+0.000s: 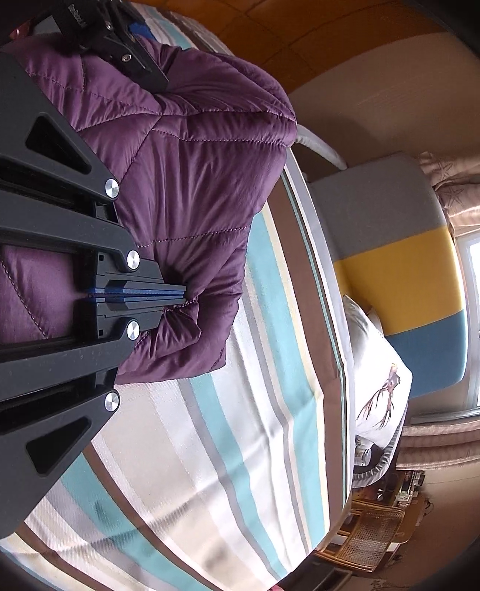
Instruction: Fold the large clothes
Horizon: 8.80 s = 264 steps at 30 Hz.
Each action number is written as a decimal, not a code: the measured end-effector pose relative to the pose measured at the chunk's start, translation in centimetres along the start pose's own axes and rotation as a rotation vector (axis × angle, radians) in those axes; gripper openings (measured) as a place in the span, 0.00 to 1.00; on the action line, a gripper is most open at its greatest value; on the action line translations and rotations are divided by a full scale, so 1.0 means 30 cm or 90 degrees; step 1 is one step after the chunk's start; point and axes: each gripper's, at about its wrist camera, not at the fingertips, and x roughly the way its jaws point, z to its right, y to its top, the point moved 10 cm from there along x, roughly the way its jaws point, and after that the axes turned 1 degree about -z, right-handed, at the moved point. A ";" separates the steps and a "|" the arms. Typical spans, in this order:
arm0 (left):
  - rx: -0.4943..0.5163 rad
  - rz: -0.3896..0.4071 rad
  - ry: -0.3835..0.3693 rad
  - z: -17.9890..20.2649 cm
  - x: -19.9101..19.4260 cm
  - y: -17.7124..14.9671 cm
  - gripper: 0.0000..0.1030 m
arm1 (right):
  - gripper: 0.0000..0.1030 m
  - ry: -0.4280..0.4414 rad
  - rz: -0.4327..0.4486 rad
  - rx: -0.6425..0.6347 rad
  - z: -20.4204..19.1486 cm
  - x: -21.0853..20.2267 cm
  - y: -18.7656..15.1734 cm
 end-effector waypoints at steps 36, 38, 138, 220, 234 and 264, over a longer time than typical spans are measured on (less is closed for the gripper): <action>0.014 0.018 -0.043 0.021 -0.245 -0.189 0.98 | 0.49 0.031 0.024 -0.024 -0.048 -0.280 -0.149; 0.023 0.036 -0.029 0.005 -0.271 -0.189 0.98 | 0.49 0.041 0.035 -0.018 -0.039 -0.316 -0.152; -0.034 0.118 -0.043 -0.681 -0.601 -0.084 0.49 | 0.27 0.453 -0.004 -0.003 -0.703 -0.234 -0.056; -0.102 0.052 0.123 -1.103 -0.241 -0.087 0.80 | 0.16 0.152 -0.033 -0.243 -1.007 0.242 -0.067; -0.142 0.093 0.171 -1.058 -0.511 -0.241 0.98 | 0.48 0.240 0.048 -0.206 -0.950 -0.158 -0.172; -0.190 0.140 0.255 -0.977 -0.822 -0.448 0.98 | 0.70 0.243 0.087 -0.249 -0.889 -0.453 -0.428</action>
